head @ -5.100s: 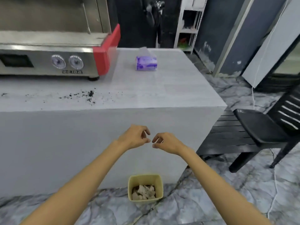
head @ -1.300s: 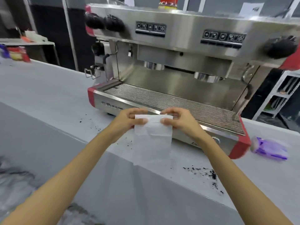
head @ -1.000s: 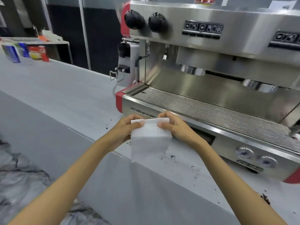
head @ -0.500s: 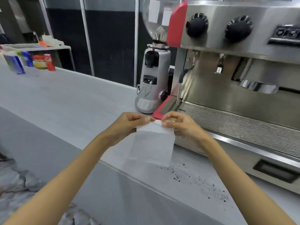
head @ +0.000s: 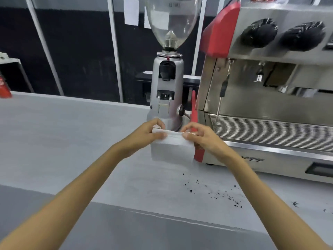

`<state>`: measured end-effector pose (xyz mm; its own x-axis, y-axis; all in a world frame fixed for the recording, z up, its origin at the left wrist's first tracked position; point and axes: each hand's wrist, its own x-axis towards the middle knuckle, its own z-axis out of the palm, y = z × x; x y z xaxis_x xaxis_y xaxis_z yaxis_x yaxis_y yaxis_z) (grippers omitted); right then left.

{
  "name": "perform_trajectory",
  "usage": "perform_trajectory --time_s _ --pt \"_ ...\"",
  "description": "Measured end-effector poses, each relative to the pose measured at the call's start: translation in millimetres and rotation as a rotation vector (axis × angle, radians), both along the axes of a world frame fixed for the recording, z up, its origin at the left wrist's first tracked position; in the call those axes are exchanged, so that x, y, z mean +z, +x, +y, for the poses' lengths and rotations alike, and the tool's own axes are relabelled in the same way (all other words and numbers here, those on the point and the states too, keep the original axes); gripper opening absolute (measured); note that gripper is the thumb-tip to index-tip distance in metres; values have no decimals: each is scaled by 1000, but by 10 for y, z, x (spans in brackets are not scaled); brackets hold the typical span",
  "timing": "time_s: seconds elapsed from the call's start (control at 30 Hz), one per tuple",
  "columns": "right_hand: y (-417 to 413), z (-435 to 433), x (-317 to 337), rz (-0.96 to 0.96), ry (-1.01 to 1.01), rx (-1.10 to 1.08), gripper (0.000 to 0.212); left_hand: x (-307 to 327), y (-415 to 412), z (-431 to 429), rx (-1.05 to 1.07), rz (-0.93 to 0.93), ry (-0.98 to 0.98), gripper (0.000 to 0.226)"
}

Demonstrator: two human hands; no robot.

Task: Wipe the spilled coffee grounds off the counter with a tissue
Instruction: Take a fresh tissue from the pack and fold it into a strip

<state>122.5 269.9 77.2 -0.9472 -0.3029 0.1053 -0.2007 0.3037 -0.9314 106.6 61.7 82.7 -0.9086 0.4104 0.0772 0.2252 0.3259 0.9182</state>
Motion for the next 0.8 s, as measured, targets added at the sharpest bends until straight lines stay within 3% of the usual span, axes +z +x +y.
perform_trajectory --time_s 0.1,0.27,0.4,0.57,0.63,0.8 --pt "37 -83 58 -93 -196 1 7 74 -60 -66 -117 -132 234 18" --pt "62 -97 105 -133 -253 -20 11 93 -140 -103 -187 -154 303 19" --pt "25 -65 143 -38 -121 -98 13 121 -189 -117 -188 -48 188 16" --pt "-44 -92 211 72 -11 -252 15 117 -311 -72 -109 60 86 28" --pt "-75 -84 196 127 35 -284 15 106 -354 -25 -43 85 59 16" --pt "-90 -80 110 185 31 -192 17 57 -391 49 -63 24 36 15"
